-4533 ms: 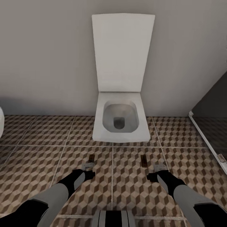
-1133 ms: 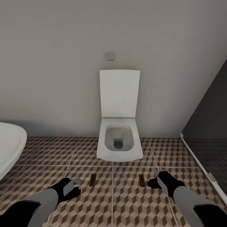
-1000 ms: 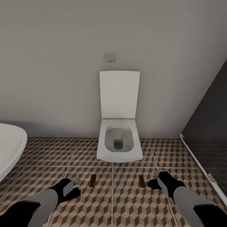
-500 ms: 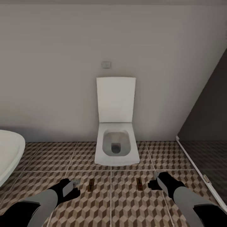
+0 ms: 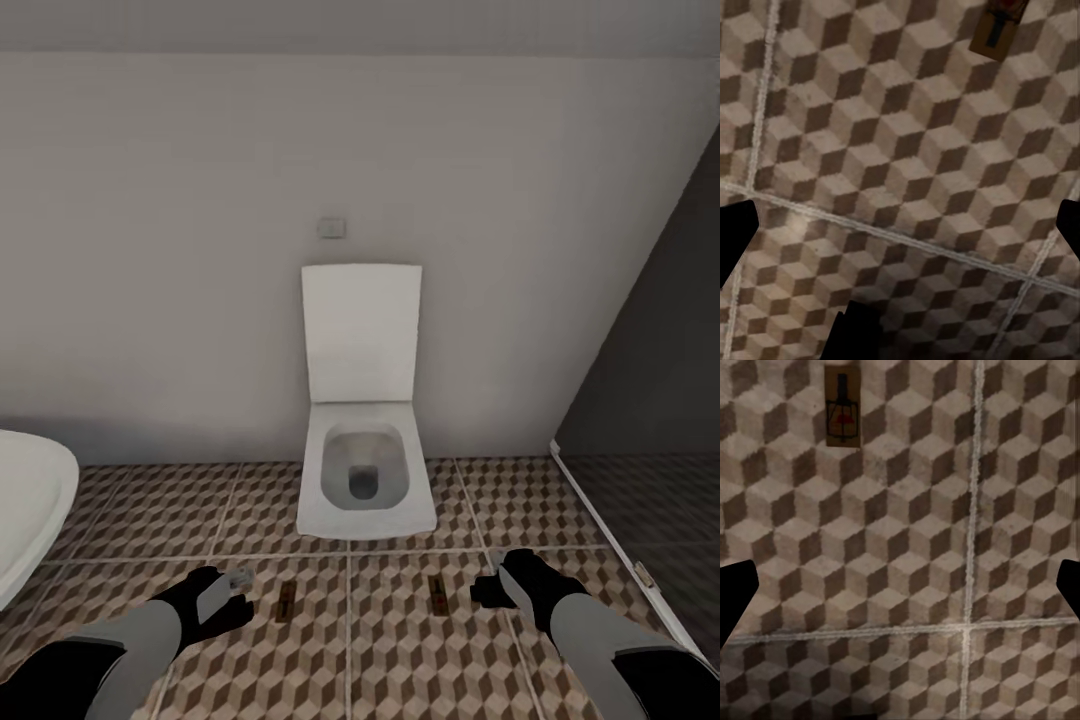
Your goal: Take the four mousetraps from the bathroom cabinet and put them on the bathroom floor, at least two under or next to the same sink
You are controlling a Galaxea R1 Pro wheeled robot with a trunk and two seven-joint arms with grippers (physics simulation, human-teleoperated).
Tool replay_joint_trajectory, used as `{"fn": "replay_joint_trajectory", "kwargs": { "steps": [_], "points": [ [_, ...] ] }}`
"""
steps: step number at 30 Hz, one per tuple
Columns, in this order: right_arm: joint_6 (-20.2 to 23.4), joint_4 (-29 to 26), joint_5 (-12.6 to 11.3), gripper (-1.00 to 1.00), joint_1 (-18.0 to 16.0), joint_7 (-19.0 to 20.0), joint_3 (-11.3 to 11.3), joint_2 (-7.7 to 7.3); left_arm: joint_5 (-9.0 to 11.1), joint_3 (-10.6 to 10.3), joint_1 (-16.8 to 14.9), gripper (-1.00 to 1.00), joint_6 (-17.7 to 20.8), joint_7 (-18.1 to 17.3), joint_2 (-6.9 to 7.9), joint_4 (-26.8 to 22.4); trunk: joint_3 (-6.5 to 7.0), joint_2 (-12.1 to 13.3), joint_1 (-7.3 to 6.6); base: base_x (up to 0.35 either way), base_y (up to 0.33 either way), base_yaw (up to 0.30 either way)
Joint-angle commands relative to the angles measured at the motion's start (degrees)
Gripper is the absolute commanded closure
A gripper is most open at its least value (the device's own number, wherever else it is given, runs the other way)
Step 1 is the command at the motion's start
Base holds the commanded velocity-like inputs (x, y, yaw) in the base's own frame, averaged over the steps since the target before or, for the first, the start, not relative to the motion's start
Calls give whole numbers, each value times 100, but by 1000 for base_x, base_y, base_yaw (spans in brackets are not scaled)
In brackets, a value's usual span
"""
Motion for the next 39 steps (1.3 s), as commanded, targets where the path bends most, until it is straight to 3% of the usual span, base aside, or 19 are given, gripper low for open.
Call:
{"fn": "replay_joint_trajectory", "kwargs": {
  "steps": [1, 12, 23, 39],
  "points": [
    [34, -8, -27, -100, 0, -7, 45, -1, 63, -46, 1, -100, 34, 27, 15, -15, 23, 40, -23, 0, 0, -14],
    [34, 31, -27, -100, 0, -9, 46, 5, 147, -45, 1, -100, 31, 27, 86, -15, 316, 481, -265, 0, 0, -5],
    [34, 63, -20, -100, 0, -9, 63, 16, 364, -49, 5, -100, 27, 20, 189, -9, 601, 922, -506, 0, 0, 0],
    [29, 413, -18, -100, 0, -4, 95, 37, 443, -50, 13, -100, 34, 25, 283, 0, 912, 1564, -858, 0, 0, 0]
  ]
}}
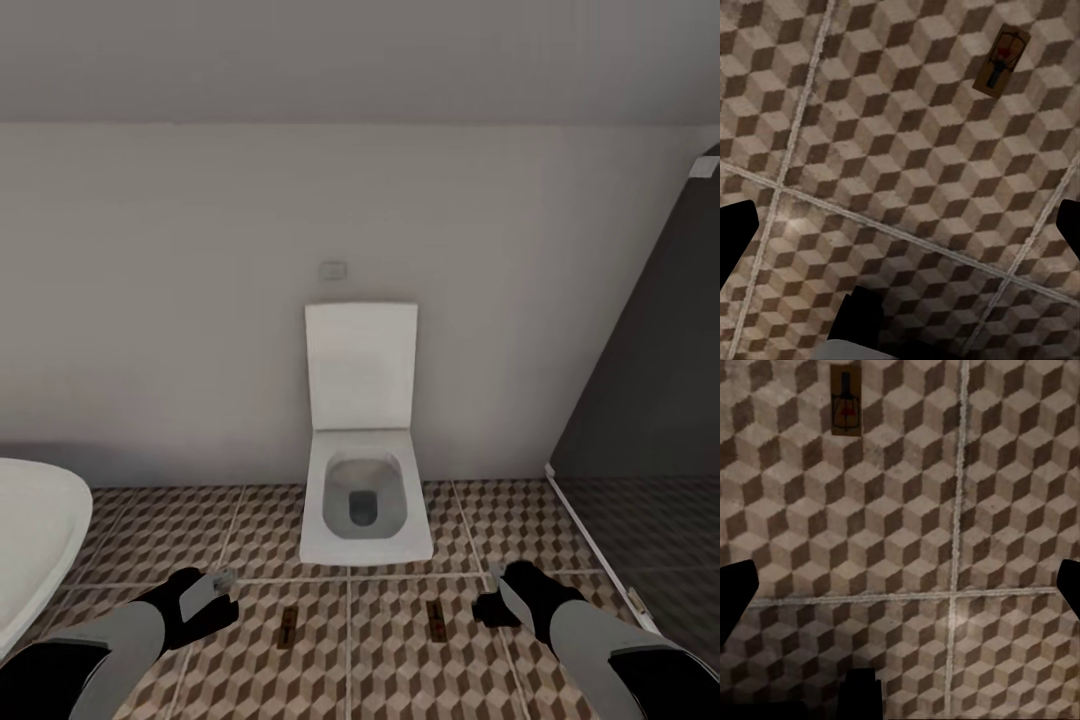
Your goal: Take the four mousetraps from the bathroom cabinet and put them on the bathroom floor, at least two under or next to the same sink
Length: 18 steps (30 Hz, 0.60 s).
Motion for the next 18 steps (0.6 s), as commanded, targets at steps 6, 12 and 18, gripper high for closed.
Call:
{"fn": "replay_joint_trajectory", "kwargs": {
  "steps": [6, 12, 18],
  "points": [
    [32, 187, -26, -100, 1, -5, 39, -5, 63, -50, 10, -100, 32, 29, 5, 13, 104, 240, -133, 0, 0, 0],
    [14, 381, -26, -100, 8, -4, 38, -6, 68, -50, 30, -100, 25, 30, 6, 149, 212, 481, -265, 0, 0, 0],
    [-16, 535, -29, -100, 242, 12, 32, -20, 93, -47, 205, -100, -114, 23, 6, 296, 337, 721, -397, 0, 0, 0]
  ]
}}
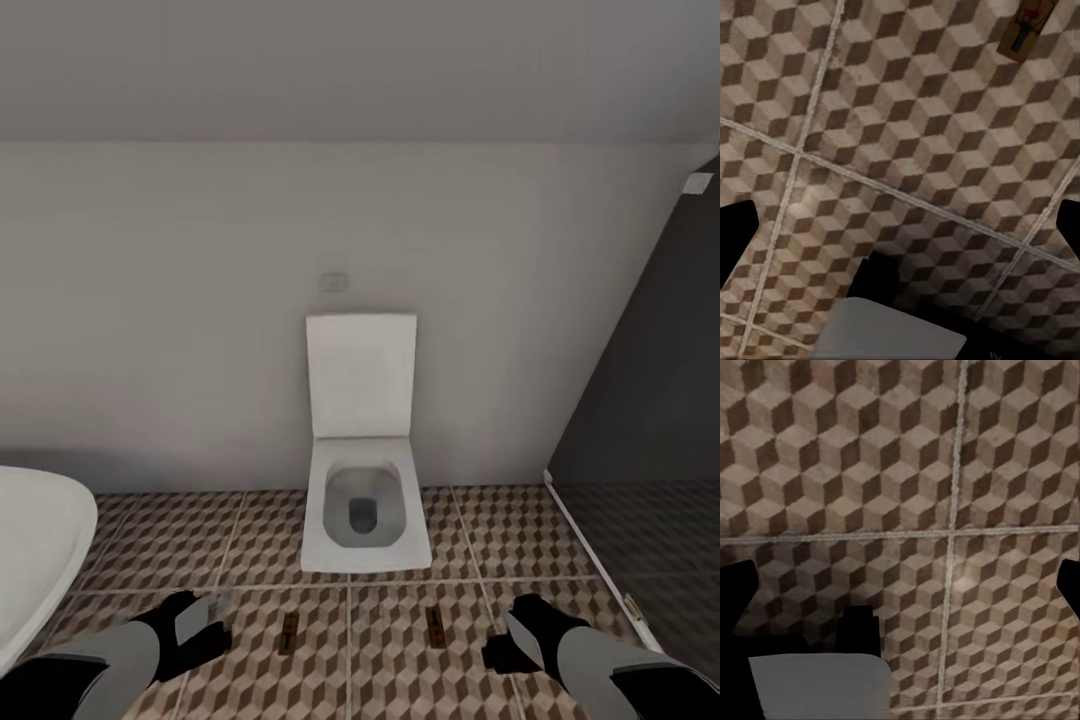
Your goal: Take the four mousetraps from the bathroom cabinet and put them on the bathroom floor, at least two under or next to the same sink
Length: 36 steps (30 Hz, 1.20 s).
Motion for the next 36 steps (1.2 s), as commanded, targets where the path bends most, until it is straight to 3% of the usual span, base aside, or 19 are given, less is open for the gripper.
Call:
{"fn": "replay_joint_trajectory", "kwargs": {
  "steps": [1, 14, 23, 36],
  "points": [
    [25, 1, -27, -100, 65, 0, 41, -3, 69, -47, 36, -100, -26, 13, -1, 14, 21, 39, -23, 0, 0, 0],
    [-189, 37, -31, -100, 621, 22, 38, -20, 137, -37, 739, -100, -536, 12, 12, 51, 363, 560, -309, 0, 0, 0],
    [-376, 40, -25, -100, 997, 24, 42, -22, 159, -29, 1202, -100, -975, -22, 190, 58, 606, 921, -506, 0, 0, 0],
    [-512, 41, -23, -100, 1317, 24, 40, -22, 195, -26, 1493, -100, -1101, -260, 251, 72, 957, 1443, -792, 0, 0, 0]
  ]
}}
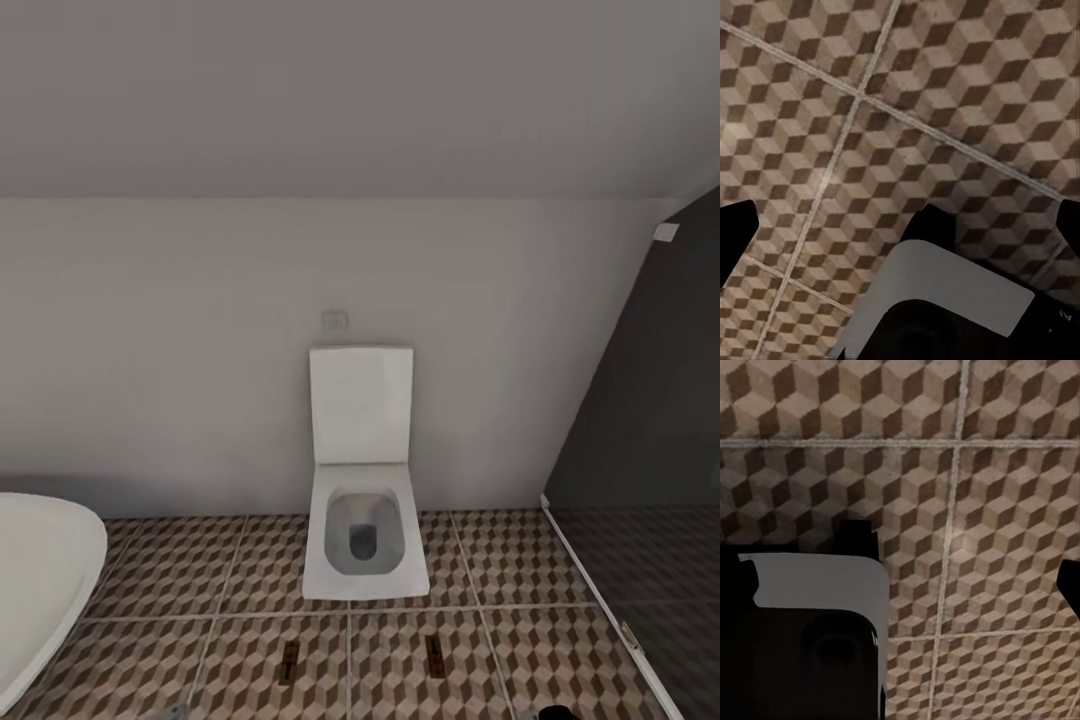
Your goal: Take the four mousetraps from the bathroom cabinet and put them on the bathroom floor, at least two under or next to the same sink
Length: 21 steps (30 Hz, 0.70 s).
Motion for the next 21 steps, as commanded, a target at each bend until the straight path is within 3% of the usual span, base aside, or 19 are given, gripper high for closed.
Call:
{"fn": "replay_joint_trajectory", "kwargs": {
  "steps": [1, 5, 8, 11, 21],
  "points": [
    [-1, -2, -25, -100, 21, -2, 44, 0, 73, -47, 3, -100, 14, 2, 4, 5, 23, 39, -23, 0, 0, 0],
    [-60, -2, -25, -100, 83, -2, 47, -7, 179, -32, 21, -100, 9, -15, 15, 6, 131, 199, -111, 0, 0, 0],
    [-114, 2, -25, -100, 178, -2, 47, -31, 497, -13, 34, -100, -3, -35, 25, 7, 212, 319, -177, 0, 0, 0],
    [-130, 5, -25, -100, 228, -2, 46, -40, 603, -11, 37, -100, -19, -40, 28, 7, 293, 440, -242, 0, 0, 0],
    [-315, 6, -25, -100, 372, -2, 54, -104, 672, -13, 38, -100, -38, -56, 9, 7, 564, 841, -462, 0, 0, 0]
  ]
}}
